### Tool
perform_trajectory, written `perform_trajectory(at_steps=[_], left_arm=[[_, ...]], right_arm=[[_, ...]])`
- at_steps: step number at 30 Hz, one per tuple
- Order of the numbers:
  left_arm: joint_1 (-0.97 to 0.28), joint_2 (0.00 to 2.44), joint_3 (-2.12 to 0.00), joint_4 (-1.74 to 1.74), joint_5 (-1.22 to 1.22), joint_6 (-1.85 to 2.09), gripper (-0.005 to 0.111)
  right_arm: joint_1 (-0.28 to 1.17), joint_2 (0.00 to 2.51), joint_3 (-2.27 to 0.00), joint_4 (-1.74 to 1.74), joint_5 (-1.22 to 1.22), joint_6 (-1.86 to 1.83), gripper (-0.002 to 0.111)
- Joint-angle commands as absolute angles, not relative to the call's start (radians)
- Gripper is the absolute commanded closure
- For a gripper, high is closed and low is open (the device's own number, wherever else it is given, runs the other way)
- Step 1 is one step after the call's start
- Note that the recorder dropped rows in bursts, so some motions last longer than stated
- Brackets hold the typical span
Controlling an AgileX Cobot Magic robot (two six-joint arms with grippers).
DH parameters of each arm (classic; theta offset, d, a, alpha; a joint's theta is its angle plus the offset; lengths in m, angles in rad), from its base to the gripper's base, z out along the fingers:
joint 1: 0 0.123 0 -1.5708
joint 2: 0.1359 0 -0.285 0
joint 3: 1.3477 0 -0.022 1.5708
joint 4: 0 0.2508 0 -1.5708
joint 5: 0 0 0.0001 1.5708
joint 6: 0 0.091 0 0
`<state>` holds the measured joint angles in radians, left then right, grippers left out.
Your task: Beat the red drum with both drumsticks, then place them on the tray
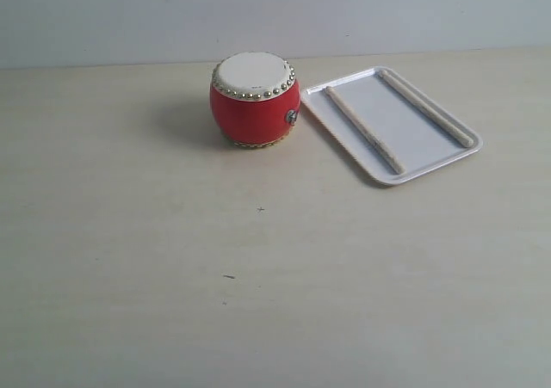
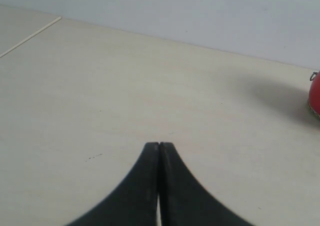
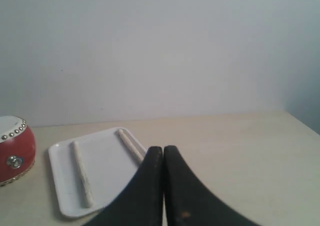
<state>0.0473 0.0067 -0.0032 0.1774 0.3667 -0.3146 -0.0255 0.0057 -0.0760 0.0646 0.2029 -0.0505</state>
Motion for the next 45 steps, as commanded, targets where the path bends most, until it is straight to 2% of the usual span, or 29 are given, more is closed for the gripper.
perform_trajectory(at_steps=[1, 8, 45], left_arm=[[0.051, 0.0, 0.0, 0.172, 0.364, -0.319, 0.107], [0.051, 0.0, 0.0, 0.172, 0.364, -0.319, 0.107], [0.051, 0.0, 0.0, 0.172, 0.364, -0.319, 0.107]], right_arm=[[-0.045, 0.0, -0.036, 0.041, 0.219, -0.021, 0.108], [-0.045, 0.0, 0.0, 0.014, 0.289, -0.016, 0.108], [-0.045, 0.0, 0.0, 0.025, 0.285, -0.014, 0.108]])
